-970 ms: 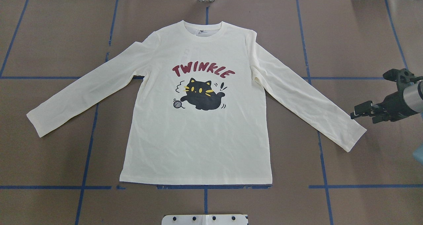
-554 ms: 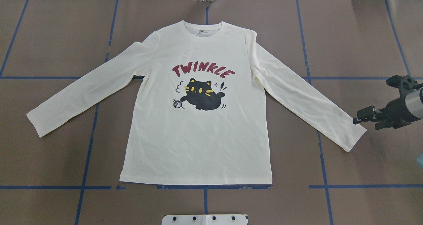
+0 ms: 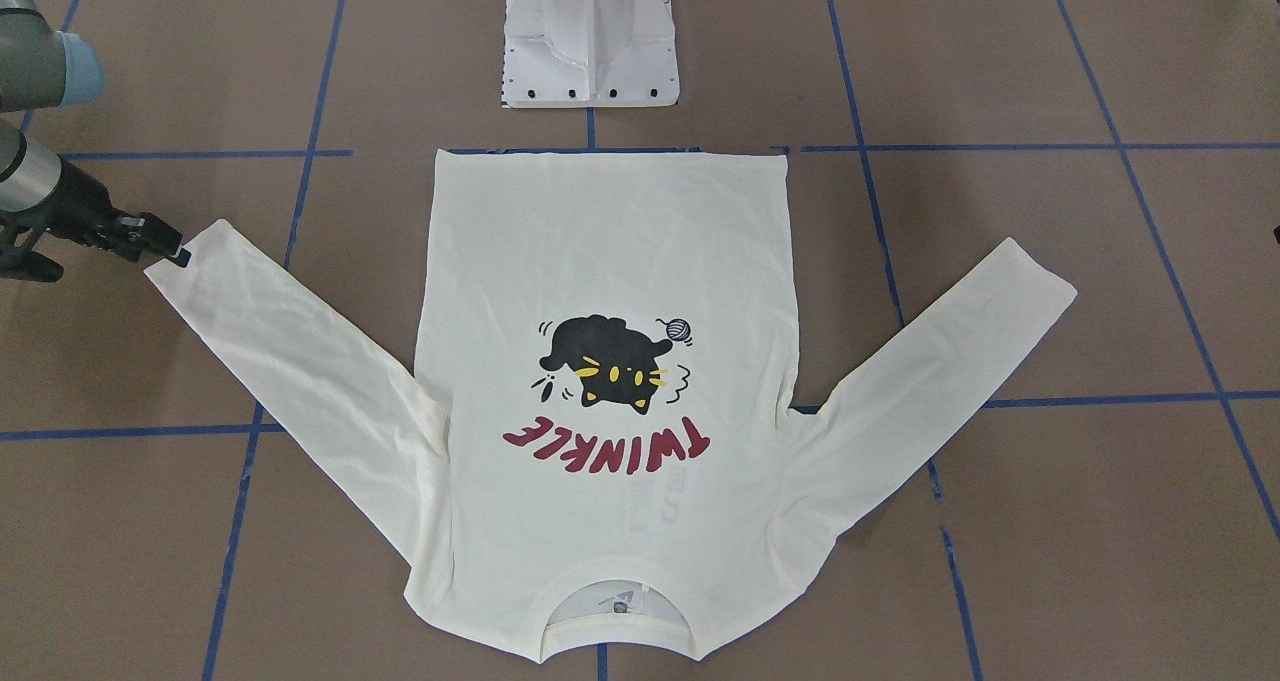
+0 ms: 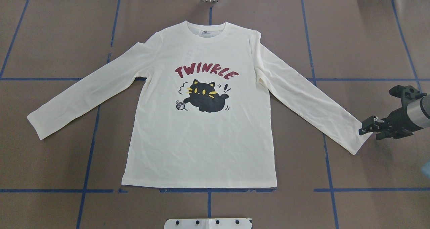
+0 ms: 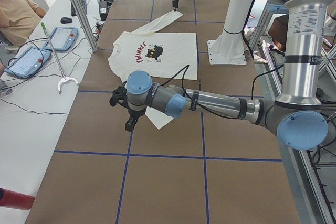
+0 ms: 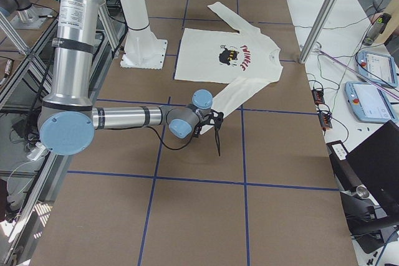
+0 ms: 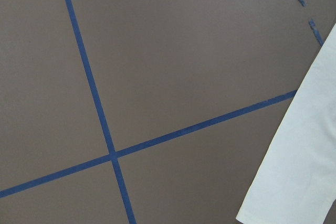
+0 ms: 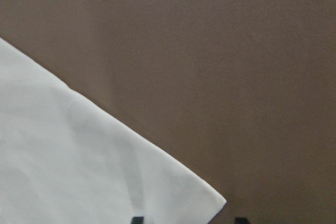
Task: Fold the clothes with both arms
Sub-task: 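Lower the right gripper to the cuff of the sleeve nearest it and grasp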
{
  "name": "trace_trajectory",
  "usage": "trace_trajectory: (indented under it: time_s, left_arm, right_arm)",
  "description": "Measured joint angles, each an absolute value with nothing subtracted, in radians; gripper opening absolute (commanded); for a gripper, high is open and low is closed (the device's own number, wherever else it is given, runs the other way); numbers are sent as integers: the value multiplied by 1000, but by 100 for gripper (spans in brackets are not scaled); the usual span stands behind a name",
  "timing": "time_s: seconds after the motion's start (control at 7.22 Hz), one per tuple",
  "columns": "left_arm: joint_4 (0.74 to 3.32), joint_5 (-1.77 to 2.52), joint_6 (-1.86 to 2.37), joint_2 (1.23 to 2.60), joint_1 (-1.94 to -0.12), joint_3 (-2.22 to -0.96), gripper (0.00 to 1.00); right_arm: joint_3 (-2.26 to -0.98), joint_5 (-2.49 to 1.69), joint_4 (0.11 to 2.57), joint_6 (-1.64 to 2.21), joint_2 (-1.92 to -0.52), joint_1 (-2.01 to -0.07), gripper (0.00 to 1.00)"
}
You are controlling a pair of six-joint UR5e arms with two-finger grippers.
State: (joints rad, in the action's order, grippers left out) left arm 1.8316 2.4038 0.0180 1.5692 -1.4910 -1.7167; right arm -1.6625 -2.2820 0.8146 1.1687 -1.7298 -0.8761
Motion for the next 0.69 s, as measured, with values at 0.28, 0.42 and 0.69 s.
trace_trajectory:
  time_s: [0.28, 0.42, 0.69]
  left_arm:
    - [1832, 2403, 16, 1569, -1491, -1718, 100]
    - [1832, 2403, 16, 1569, -1491, -1718, 100]
    - [1832, 2401, 15, 1569, -1491, -1718, 100]
  right_arm:
    - [-1661, -2255, 815, 1170, -1734, -875, 59]
    - [-1659, -2239, 815, 1169, -1733, -875, 59]
    - [-1657, -2217, 816, 1169, -1731, -874, 58]
